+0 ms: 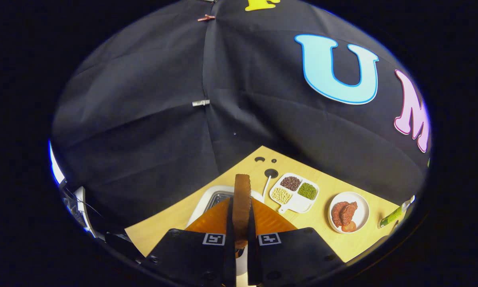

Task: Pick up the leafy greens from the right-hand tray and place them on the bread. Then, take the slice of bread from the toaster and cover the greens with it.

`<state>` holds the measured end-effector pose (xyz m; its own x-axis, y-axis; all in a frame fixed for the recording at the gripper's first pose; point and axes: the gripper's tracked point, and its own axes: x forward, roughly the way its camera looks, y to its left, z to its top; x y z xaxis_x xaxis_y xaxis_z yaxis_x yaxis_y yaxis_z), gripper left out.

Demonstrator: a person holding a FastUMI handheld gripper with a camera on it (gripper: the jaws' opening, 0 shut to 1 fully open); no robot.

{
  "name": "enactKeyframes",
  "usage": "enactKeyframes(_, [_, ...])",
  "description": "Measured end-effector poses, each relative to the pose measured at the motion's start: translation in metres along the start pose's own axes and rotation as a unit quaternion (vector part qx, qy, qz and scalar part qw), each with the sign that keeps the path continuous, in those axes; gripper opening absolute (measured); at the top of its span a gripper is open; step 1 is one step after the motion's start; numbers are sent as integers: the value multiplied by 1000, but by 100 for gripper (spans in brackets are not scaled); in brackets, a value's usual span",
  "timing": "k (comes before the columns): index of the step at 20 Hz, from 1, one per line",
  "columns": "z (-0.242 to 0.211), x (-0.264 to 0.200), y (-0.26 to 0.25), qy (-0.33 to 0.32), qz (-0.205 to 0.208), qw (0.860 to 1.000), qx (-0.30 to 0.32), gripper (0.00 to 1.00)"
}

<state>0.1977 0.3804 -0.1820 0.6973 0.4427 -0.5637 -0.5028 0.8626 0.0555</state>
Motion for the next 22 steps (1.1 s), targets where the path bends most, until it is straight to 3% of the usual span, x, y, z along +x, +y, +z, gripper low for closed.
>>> enactKeyframes(5, [31, -39, -30, -36, -15, 999, 27, 15])
enactKeyframes(11, [22, -94, -76, -52, -27, 995, 76, 15])
enactKeyframes(22, [-103, -130, -137, 18, -32, 983, 182, 15])
